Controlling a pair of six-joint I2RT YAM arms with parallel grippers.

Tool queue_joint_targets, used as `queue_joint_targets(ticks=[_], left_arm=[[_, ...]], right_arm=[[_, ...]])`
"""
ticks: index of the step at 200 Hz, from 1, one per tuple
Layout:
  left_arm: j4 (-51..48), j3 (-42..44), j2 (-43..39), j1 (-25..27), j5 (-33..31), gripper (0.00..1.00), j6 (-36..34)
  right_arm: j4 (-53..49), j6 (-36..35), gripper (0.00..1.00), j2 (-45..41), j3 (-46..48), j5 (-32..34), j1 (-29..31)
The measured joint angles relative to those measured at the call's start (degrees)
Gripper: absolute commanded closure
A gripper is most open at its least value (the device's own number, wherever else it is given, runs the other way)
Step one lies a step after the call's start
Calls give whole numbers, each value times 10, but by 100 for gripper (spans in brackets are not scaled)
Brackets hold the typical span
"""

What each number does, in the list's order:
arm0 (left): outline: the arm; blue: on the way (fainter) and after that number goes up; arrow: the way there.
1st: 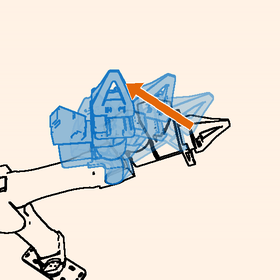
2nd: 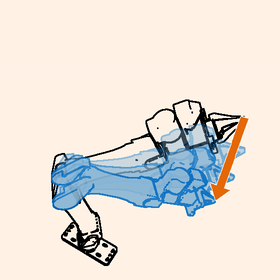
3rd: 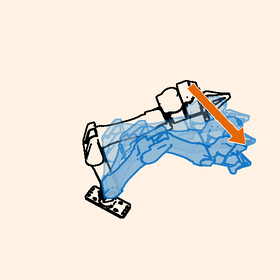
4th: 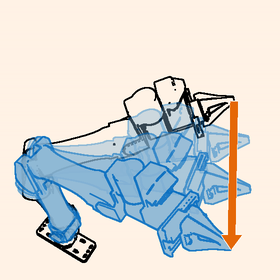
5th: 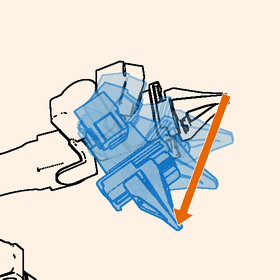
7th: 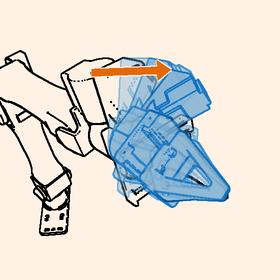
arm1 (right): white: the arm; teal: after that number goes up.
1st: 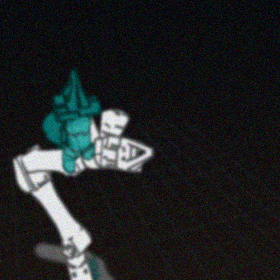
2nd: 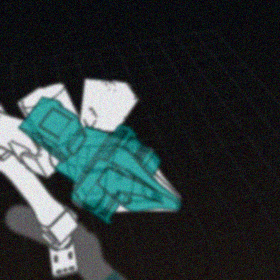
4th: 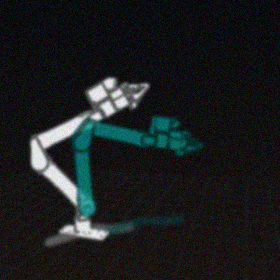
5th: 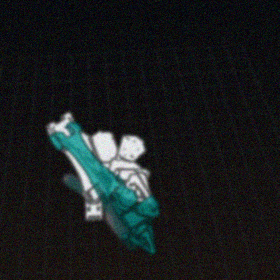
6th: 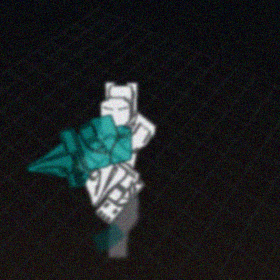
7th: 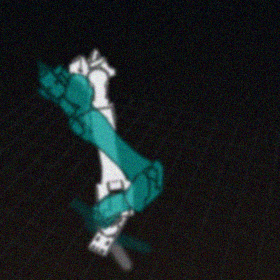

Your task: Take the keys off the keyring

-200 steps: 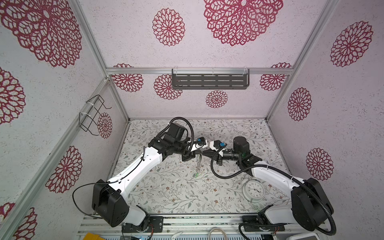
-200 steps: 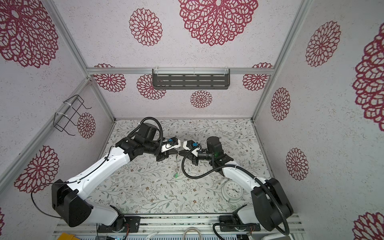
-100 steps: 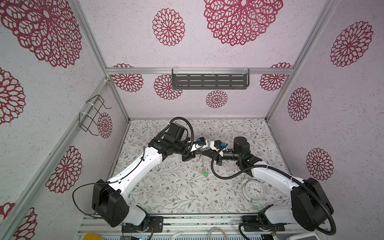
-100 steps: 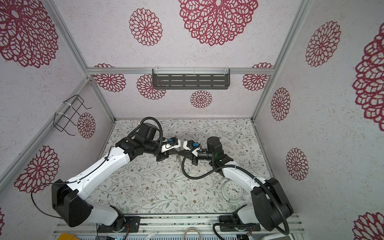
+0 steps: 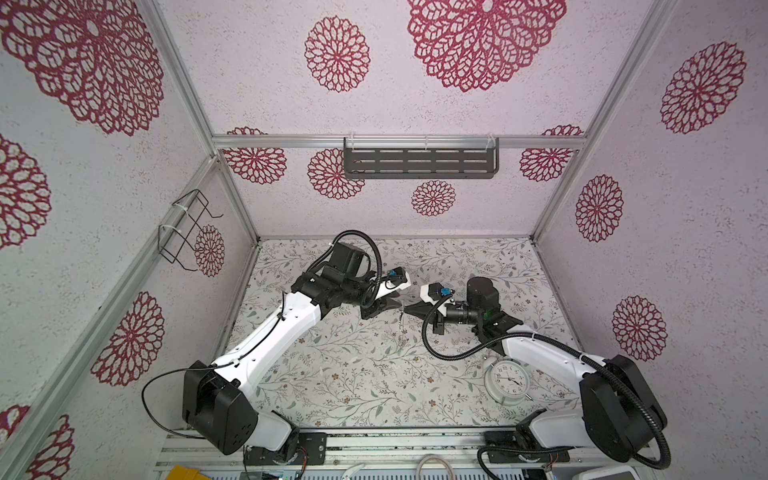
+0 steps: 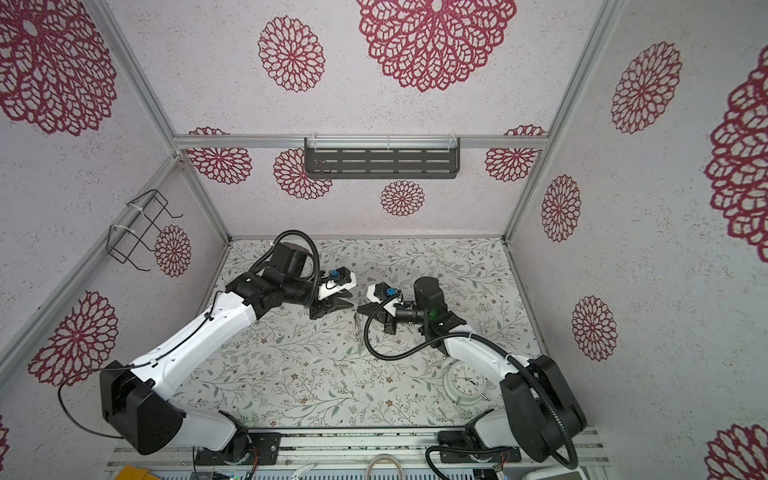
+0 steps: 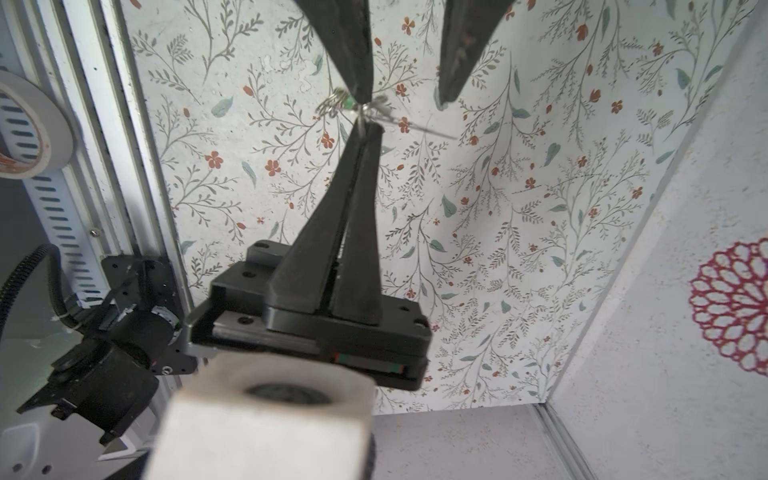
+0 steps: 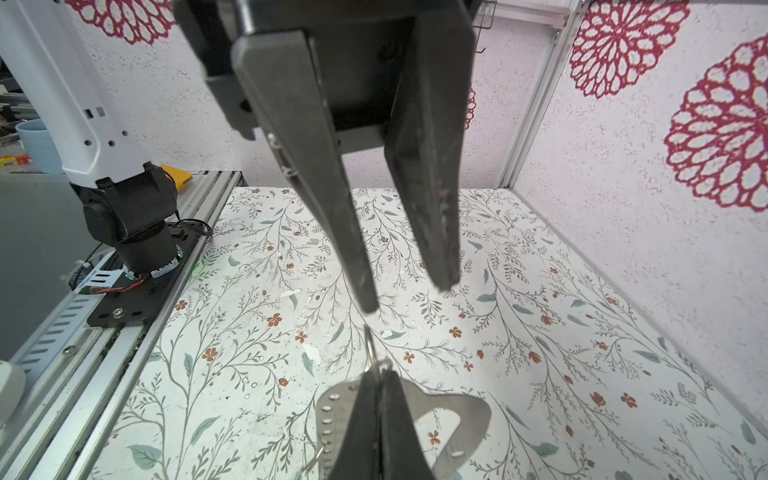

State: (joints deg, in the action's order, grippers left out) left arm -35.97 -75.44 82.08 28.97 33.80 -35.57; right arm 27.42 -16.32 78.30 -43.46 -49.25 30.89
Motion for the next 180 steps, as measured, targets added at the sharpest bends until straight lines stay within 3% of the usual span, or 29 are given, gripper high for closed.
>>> queue_joint_targets(ticks=[58, 110, 180], left_arm=[[56, 83, -75, -6, -10, 68, 36], [101, 114, -70, 37, -64, 70, 44], [137, 110, -44, 39, -77, 74, 52]], right_arm=[[24, 50, 100, 0, 6, 24, 0], [25, 90, 100, 0, 6, 45, 2], [11, 100, 100, 0, 6, 56, 8]])
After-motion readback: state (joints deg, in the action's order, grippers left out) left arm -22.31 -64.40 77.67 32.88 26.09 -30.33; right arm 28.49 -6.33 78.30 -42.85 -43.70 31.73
